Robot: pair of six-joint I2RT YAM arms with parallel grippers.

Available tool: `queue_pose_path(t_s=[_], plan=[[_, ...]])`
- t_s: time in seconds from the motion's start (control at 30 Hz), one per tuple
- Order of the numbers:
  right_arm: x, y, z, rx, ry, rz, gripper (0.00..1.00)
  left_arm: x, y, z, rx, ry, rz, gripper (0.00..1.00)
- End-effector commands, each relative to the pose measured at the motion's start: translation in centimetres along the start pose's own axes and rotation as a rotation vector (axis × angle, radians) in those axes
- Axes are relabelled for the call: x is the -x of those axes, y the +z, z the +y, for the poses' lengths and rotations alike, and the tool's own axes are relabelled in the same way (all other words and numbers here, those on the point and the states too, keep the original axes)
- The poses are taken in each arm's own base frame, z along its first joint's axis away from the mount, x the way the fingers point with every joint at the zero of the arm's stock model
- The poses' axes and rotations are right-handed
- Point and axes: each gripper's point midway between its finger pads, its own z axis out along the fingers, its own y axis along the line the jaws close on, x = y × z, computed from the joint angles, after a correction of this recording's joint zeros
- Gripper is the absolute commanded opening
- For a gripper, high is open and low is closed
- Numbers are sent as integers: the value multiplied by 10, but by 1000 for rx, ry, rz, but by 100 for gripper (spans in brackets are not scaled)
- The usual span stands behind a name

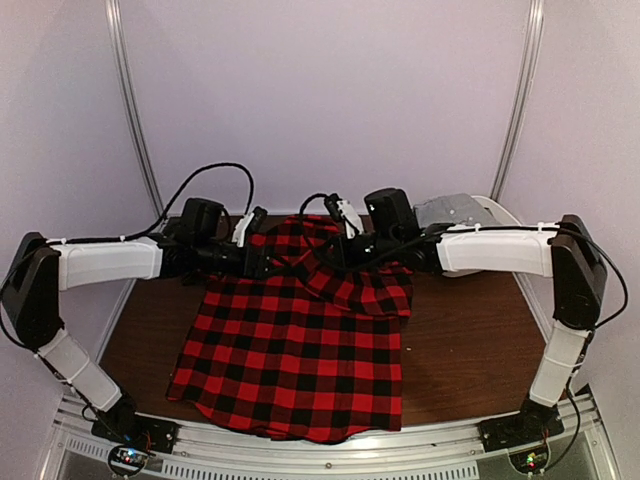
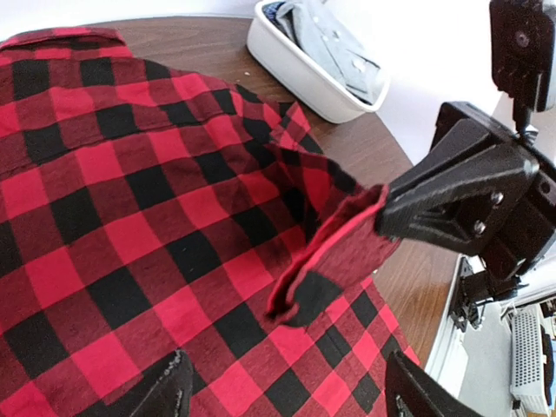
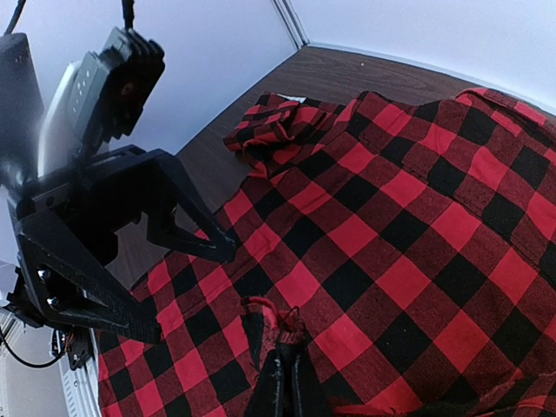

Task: Fold and stack the long sleeve shirts
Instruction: Pass from the right arm to the left

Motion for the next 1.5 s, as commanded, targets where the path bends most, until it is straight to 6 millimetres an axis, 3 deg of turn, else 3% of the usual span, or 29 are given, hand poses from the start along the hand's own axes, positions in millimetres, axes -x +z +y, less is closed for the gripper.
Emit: queue_pose_path(t_s=[0.0,0.27,0.57,0.67,0.9,0.97,1.03,1.23,1.33,1.47], plan=[[-2,0,11,54,2,-17,0,32,17,-30,-151,116,-56,78],[-6,1,9,51,3,-11,0,22,48,-40,-206,106,-1,77],[-6,2,7,45,2,-11,0,18,57,-37,-206,92,9,68],[-5,2,7,42,3,-13,0,16,59,-36,-203,83,13,56],[-6,3,0,7,9,-12,3,18,62,-36,-186,60,7,3],[-5,1,-6,-34,21,-17,9,20,61,-36,-168,49,-5,0],[-2,-3,-15,-95,41,-25,22,23,58,-34,-142,27,-22,0],[10,-47,-55,-305,148,-102,52,43,44,-28,-44,-24,-103,0],[-1,-77,-82,-402,222,-130,61,58,36,-28,0,-20,-141,0],[-19,-115,-107,-545,284,-144,66,80,23,-26,82,-11,-194,0]])
